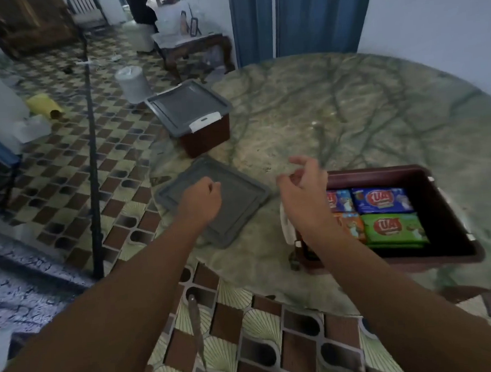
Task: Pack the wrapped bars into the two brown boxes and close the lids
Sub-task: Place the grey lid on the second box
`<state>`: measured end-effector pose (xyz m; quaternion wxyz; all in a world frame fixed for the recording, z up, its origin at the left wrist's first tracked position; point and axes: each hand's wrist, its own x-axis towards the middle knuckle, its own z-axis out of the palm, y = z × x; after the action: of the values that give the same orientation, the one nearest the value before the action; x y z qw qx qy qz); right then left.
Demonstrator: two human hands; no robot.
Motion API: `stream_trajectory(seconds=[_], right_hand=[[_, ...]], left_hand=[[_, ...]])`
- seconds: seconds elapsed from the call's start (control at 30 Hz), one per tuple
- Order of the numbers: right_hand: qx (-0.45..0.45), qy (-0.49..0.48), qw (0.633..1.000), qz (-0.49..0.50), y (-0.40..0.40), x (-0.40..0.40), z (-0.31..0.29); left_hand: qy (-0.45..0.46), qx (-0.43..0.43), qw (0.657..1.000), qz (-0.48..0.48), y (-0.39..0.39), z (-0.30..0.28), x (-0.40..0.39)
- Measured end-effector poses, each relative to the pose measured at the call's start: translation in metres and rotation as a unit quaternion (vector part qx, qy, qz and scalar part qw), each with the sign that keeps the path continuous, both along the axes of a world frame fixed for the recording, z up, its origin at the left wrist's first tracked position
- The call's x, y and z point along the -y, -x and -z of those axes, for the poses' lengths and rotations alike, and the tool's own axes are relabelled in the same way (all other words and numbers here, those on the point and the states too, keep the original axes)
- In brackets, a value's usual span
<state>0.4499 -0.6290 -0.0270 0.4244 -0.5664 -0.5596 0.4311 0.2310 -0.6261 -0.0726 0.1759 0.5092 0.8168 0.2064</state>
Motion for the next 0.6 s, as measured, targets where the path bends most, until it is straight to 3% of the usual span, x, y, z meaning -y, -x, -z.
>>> stream_trajectory(seconds=[0.13,0.33,0.6], right_hand=[[-0.033,0.052,0.998,-0.018,0.064,-0.002,0.019],[-0.078,0.27,0.958,0.049,0.109,-0.035,0.062],[-0.086,0.321,0.935,0.122,0.123,-0.064,0.1]], left_hand=[[0.026,-0.02,0.999,0.016,0.037,0.001,-0.011],[0.085,-0.06,0.994,0.016,0.082,0.01,-0.04],[0.145,-0.095,0.984,0.045,0.116,0.024,-0.08]])
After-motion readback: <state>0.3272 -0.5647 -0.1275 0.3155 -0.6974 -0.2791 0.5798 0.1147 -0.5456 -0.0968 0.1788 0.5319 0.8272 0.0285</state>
